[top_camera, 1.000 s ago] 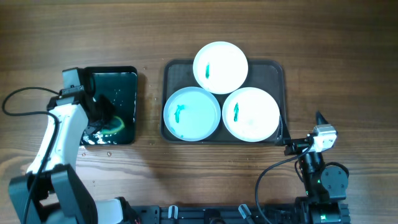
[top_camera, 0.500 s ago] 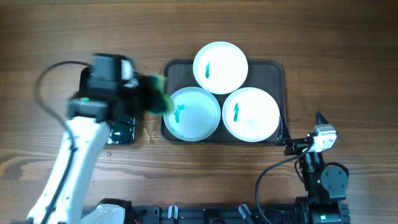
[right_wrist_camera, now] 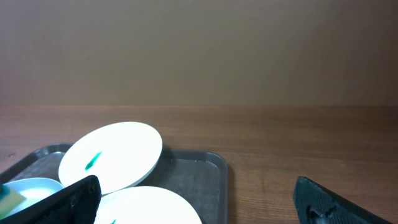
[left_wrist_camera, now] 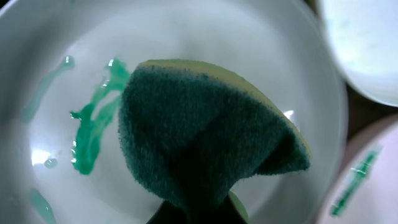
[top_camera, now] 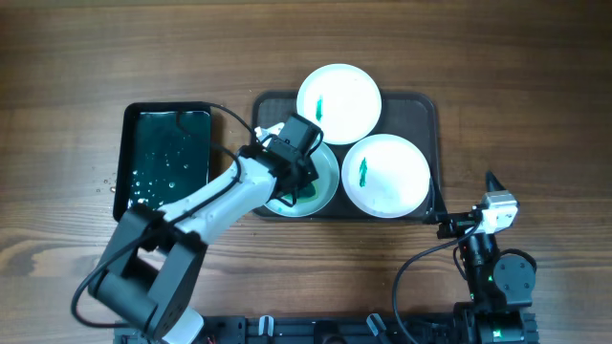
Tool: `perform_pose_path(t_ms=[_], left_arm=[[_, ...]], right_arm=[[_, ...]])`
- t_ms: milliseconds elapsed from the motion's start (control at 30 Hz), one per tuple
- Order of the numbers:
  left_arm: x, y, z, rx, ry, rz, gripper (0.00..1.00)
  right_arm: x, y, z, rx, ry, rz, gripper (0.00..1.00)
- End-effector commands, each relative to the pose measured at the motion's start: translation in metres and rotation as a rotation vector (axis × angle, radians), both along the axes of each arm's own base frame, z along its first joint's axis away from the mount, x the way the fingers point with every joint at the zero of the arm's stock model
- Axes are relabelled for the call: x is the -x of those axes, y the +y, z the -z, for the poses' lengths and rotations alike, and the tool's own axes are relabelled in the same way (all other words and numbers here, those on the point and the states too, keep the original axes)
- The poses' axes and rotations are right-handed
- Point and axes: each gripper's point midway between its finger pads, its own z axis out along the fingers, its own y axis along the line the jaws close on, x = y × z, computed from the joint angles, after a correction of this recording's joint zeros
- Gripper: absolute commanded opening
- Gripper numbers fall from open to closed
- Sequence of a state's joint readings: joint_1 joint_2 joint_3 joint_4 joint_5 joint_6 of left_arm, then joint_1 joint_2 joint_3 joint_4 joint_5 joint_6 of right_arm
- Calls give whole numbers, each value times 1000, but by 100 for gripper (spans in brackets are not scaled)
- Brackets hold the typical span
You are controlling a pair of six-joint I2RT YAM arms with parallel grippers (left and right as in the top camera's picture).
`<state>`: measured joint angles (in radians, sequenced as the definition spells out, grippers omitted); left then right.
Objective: Clean dirty plates on tray and stack at the side
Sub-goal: 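Carry the sponge to the lower-left plate and press it down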
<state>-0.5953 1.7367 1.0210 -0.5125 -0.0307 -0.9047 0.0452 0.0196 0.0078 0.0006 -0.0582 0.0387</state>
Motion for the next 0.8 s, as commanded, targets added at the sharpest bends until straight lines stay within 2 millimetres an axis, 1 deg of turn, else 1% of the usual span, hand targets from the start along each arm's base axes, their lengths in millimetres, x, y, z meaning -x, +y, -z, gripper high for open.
perform_pose_path(t_ms=[0,33,67,133,167,233,267,300,333,367,400,433,467,500,533,567,600,667,700,733,767], left_arm=[[-5,12,7,-48,-12,-8,19],[-6,12,6,-50,-15,6,31],[-6,12,6,-38,-7,12,52],[-6,5,2,6,2,60,65],[-6,2,-2,32,4,85,67],[-12,1,-23,82,-11,101,74],[-17,8,-44,106,-32,77,78],[-21,17,-62,118,-56,53,87],[-23,29,-82,130,-88,25,100],[-24,41,-100,143,-123,-5,100],[-23,59,-120,153,-160,-46,100],[-21,70,-131,157,-178,-74,100],[-17,84,-141,158,-194,-108,100],[-13,96,-148,149,-204,-136,100],[-8,110,-153,132,-210,-173,100],[-4,120,-155,115,-207,-197,100],[1,129,-156,97,-200,-220,100],[9,142,-153,60,-175,-252,100],[10,145,-152,50,-168,-261,100],[11,147,-150,40,-161,-266,100],[11,147,-149,38,-158,-267,100]], right_arm=[[0,-2,0,13,-3,11,100],[0,-2,0,13,-3,11,100],[0,-2,0,13,-3,11,100],[0,-2,0,13,-3,11,100],[0,-2,0,13,-3,12,100],[0,-2,0,13,-3,11,100],[0,-2,0,13,-3,11,100],[0,-2,0,13,-4,11,100],[0,-1,-10,4,-44,6,100],[2,7,-21,-36,-84,-38,100],[7,27,-34,-157,-113,-171,100],[12,41,-35,-248,-89,-261,100],[15,47,-44,-367,-90,-311,100],[19,51,-55,-479,-101,-353,100],[26,53,-73,-561,-145,-401,100],[34,56,-92,-566,-218,-449,100],[49,59,-119,-529,-337,-500,100],[68,57,-158,-469,-482,-526,100],[72,57,-173,-430,-511,-520,100],[72,58,-189,-380,-506,-504,100],[64,61,-202,-304,-442,-480,100]])
